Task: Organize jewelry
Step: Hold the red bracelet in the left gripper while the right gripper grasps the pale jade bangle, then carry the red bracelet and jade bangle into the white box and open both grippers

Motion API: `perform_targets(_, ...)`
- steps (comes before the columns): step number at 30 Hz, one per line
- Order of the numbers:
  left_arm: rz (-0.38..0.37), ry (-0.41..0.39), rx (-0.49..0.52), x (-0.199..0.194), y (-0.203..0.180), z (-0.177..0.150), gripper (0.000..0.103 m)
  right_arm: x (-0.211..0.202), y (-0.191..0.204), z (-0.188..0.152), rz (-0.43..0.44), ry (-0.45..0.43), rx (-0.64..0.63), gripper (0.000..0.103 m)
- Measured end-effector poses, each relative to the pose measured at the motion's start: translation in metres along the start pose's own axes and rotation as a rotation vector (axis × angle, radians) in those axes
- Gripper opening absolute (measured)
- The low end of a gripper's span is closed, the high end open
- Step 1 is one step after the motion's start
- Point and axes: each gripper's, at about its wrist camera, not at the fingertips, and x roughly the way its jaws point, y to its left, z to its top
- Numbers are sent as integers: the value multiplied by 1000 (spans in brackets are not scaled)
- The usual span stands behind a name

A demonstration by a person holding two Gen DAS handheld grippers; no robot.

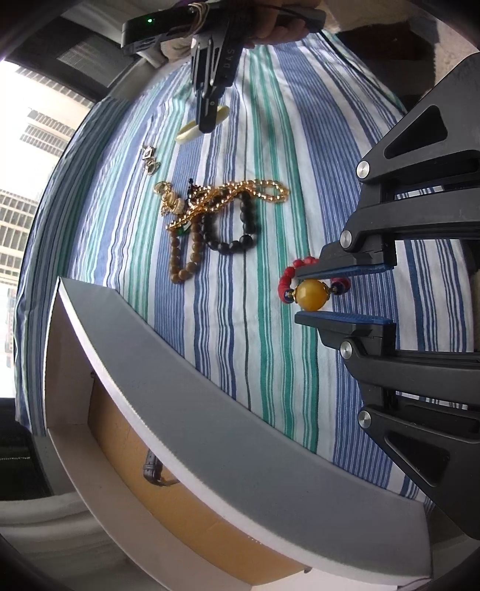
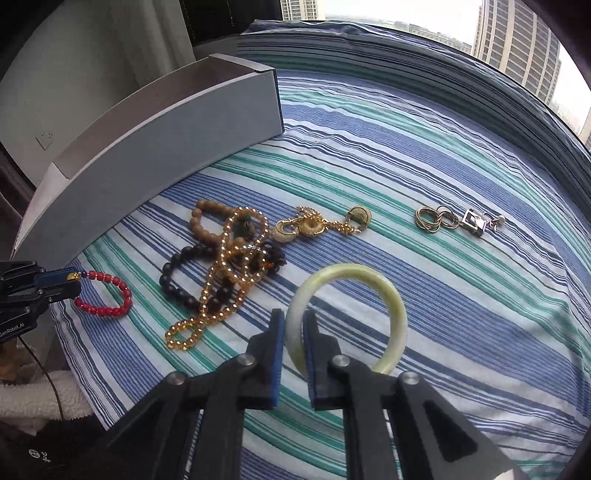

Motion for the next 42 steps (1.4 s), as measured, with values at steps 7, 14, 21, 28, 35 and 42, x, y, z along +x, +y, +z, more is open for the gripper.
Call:
perform_targets(7,-26,-23,28,-19,-13,6,15,-34,21,-14,27,-81,26,10)
perform_targets(14,-41,-69,34,-44,-21,11,15,-50,32,-22,62,-107,30,10)
perform_targets(21,-71,-91,8,-69,-15,23,15,-62,38,-16,69,-133,13,10)
perform_targets(28,-48,-183,-41,-124,16,41,15,-84,67,21,94,-179,-76,10)
perform_targets(35,72,-280,-129,-179,79,73,15,-106,140,91,157,-266,-255,10)
perform_targets(42,198,-281,-300,-166,166,100,15,-91,230,166,243,-296,-411,10)
